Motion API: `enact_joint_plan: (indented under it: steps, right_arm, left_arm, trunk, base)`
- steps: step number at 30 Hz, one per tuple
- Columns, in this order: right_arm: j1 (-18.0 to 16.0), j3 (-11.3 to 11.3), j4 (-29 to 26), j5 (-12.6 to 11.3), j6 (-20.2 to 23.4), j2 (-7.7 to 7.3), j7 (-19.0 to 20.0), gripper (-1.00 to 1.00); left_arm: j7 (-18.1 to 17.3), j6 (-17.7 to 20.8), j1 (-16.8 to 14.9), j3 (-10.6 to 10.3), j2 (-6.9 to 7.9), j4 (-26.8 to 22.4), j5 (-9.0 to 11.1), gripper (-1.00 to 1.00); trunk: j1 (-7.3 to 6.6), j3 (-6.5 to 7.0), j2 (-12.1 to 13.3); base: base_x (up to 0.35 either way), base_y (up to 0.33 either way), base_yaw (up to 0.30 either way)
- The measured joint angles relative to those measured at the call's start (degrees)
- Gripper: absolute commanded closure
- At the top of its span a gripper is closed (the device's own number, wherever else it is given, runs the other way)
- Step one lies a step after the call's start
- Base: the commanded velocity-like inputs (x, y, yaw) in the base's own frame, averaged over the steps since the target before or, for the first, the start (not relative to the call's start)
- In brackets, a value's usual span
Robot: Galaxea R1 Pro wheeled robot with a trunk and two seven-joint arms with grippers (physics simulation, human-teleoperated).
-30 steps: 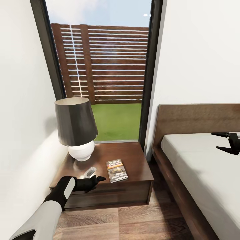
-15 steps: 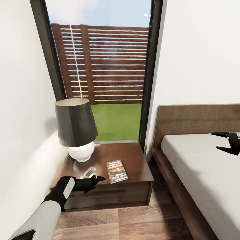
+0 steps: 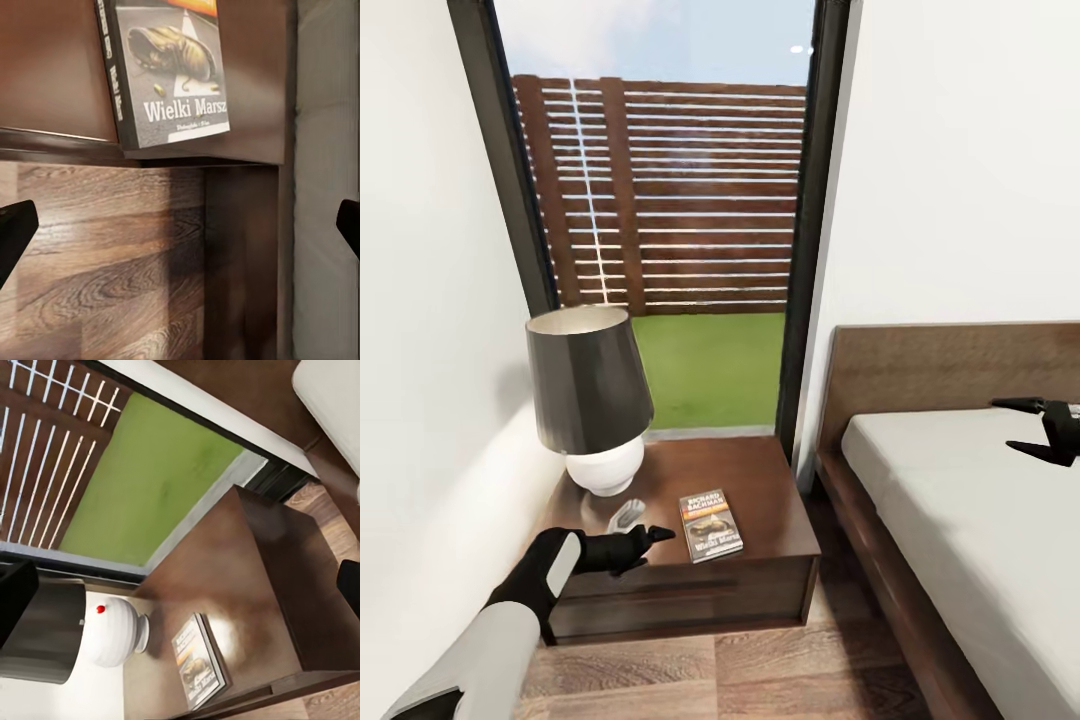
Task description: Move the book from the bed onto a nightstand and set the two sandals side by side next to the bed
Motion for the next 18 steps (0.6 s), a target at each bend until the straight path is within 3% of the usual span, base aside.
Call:
enact_joint_plan:
  steps: [18]
  right_arm:
    - [0.00, 0.00, 0.12, 0.16, -0.03, 1.37, -0.17, -1.00]
  left_arm:
    - [-0.62, 0.00, 0.08, -0.11, 0.33, 0.01, -0.13, -1.00]
  trunk:
    - [-3.95, 3.23, 7.22]
  base:
    - [0.000, 0.000, 0.000]
